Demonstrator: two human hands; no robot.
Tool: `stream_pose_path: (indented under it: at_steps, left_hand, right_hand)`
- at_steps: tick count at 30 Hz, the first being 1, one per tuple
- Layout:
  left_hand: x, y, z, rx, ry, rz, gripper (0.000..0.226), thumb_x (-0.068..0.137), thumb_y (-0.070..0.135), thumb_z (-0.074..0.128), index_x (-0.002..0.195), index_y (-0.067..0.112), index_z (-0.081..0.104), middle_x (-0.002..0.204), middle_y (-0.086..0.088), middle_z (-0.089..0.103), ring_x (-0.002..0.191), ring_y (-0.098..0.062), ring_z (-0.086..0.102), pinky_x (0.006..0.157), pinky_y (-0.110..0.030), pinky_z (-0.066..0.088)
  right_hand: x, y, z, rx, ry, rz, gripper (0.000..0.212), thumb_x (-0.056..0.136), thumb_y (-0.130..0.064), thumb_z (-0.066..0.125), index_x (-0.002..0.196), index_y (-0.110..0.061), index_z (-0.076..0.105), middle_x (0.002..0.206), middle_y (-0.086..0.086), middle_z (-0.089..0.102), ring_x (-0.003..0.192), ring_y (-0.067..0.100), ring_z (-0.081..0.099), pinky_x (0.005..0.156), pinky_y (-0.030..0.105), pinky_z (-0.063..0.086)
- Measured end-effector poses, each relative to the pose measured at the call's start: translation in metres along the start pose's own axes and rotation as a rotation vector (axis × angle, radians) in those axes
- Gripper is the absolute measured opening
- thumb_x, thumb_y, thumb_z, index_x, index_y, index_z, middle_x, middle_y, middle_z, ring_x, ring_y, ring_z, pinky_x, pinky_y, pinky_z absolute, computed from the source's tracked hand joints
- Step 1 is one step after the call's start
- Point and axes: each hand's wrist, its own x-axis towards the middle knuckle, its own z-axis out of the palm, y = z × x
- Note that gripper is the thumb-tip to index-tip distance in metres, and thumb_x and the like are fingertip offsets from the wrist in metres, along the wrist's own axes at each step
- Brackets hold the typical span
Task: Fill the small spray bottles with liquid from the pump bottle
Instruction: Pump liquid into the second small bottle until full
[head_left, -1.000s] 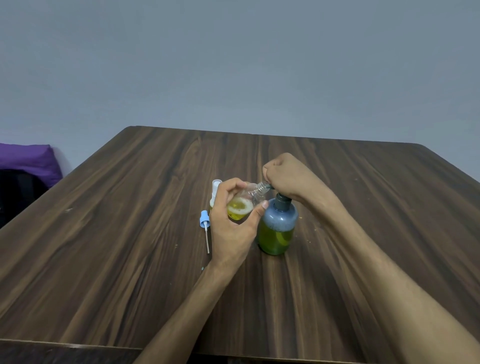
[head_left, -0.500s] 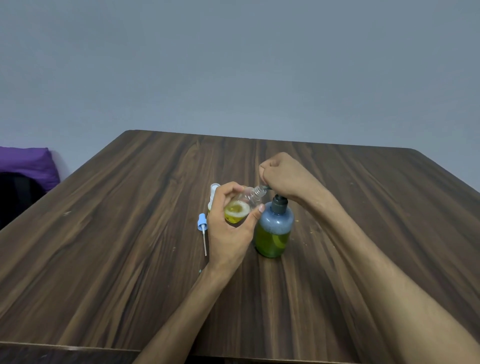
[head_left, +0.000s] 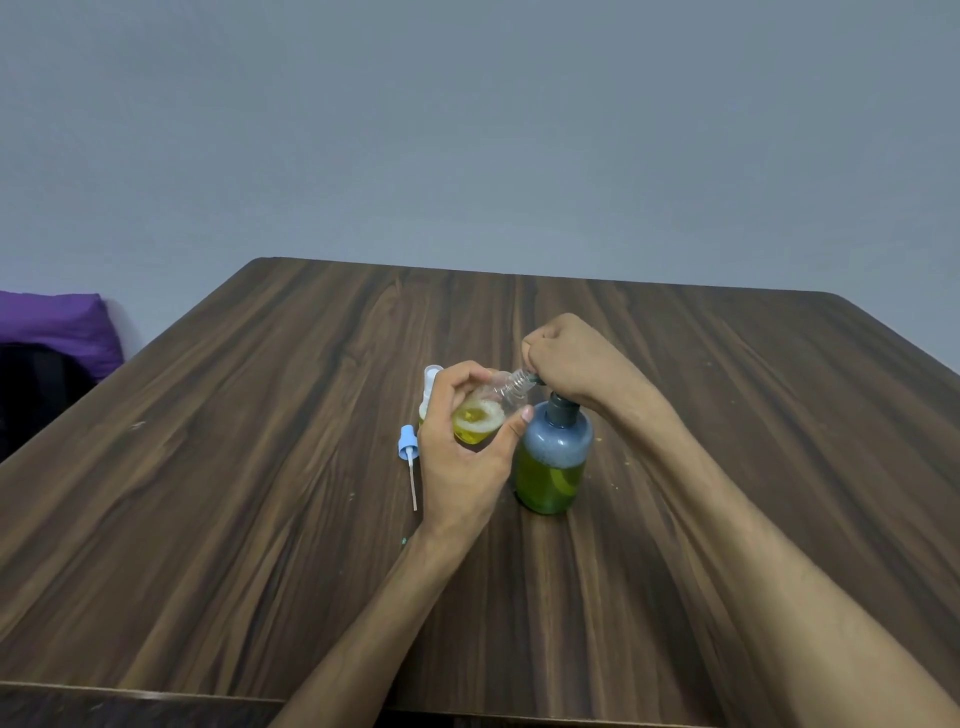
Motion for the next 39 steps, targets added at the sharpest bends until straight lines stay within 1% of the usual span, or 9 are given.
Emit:
stream_pose_path:
  at_steps: [5,8,14,21,25,29,32,35,39]
  left_hand:
    - [-0.002,0.004,0.001,-0.002,0.002,-0.003,0.047,0.082,-0.005,0.087,0.114,0.017,0.061,0.111,-0.005,0.070,0.106,-0.020,0.069,0.093,-0.028,0.056]
    - [0.000,0.003,0.000,0.012,0.008,0.010,0.048,0.082,0.004,0.089,0.113,0.028,0.062,0.111,-0.004,0.069,0.106,-0.023,0.070,0.093,-0.030,0.055]
    - [-0.001,0.006,0.001,0.024,0.007,0.014,0.047,0.080,0.002,0.090,0.111,0.023,0.062,0.108,0.007,0.070,0.104,-0.017,0.070,0.092,-0.021,0.054]
    - [-0.002,0.009,0.001,-0.008,-0.019,0.010,0.048,0.082,0.001,0.089,0.112,0.028,0.062,0.110,0.004,0.070,0.106,-0.020,0.071,0.092,-0.024,0.055]
    - [-0.002,0.009,0.002,-0.012,-0.014,0.009,0.043,0.080,0.012,0.087,0.113,0.025,0.063,0.110,0.002,0.070,0.106,-0.022,0.071,0.092,-0.024,0.056]
    - [-0.003,0.007,0.003,0.005,-0.023,0.020,0.043,0.079,0.013,0.087,0.114,0.022,0.064,0.110,0.007,0.070,0.107,-0.021,0.071,0.093,-0.024,0.056]
    - [-0.003,0.007,0.002,0.037,-0.020,0.040,0.045,0.079,0.009,0.090,0.114,0.021,0.064,0.110,0.008,0.070,0.106,-0.019,0.070,0.093,-0.022,0.055]
    - [-0.003,0.007,0.001,0.040,-0.006,0.038,0.049,0.078,0.002,0.093,0.112,0.022,0.064,0.111,0.001,0.071,0.106,-0.021,0.071,0.093,-0.023,0.055]
    - [-0.003,0.008,0.002,0.023,0.010,0.039,0.049,0.077,0.006,0.094,0.111,0.025,0.064,0.112,-0.005,0.071,0.107,-0.025,0.071,0.093,-0.024,0.056]
  right_hand:
    - [-0.006,0.000,-0.002,0.059,0.030,0.003,0.026,0.076,-0.004,0.040,0.054,-0.012,0.052,0.047,-0.002,0.045,0.056,0.019,0.038,0.056,0.028,0.036]
    - [-0.010,-0.004,-0.008,0.184,0.002,-0.032,0.038,0.080,0.002,0.040,0.053,-0.014,0.060,0.048,-0.001,0.056,0.050,0.015,0.048,0.052,0.025,0.040]
    - [-0.012,-0.015,-0.022,0.338,-0.090,-0.054,0.038,0.092,0.007,0.038,0.074,-0.007,0.069,0.067,0.006,0.071,0.052,0.008,0.060,0.046,0.013,0.043]
    - [-0.005,-0.020,-0.015,0.147,-0.027,-0.068,0.039,0.085,-0.001,0.044,0.064,-0.017,0.072,0.067,-0.002,0.075,0.056,0.009,0.064,0.062,0.028,0.052]
    - [-0.009,-0.017,-0.009,0.114,-0.035,-0.023,0.041,0.085,-0.004,0.043,0.060,-0.018,0.072,0.066,-0.002,0.076,0.060,0.012,0.065,0.062,0.030,0.050]
    - [-0.012,-0.016,-0.008,0.069,0.083,-0.005,0.036,0.081,-0.008,0.047,0.057,-0.019,0.072,0.064,-0.007,0.075,0.072,0.016,0.072,0.076,0.039,0.062]
    - [-0.012,-0.018,-0.008,0.057,0.084,0.006,0.034,0.079,-0.009,0.049,0.056,-0.020,0.072,0.064,-0.007,0.075,0.076,0.017,0.073,0.082,0.043,0.062]
    - [-0.013,-0.020,-0.009,0.042,0.055,0.030,0.036,0.078,-0.010,0.049,0.052,-0.023,0.071,0.065,-0.007,0.075,0.080,0.020,0.073,0.085,0.046,0.061]
    - [-0.012,-0.020,-0.010,0.032,0.052,0.033,0.036,0.078,-0.011,0.049,0.053,-0.023,0.071,0.066,-0.007,0.076,0.082,0.020,0.073,0.086,0.046,0.061]
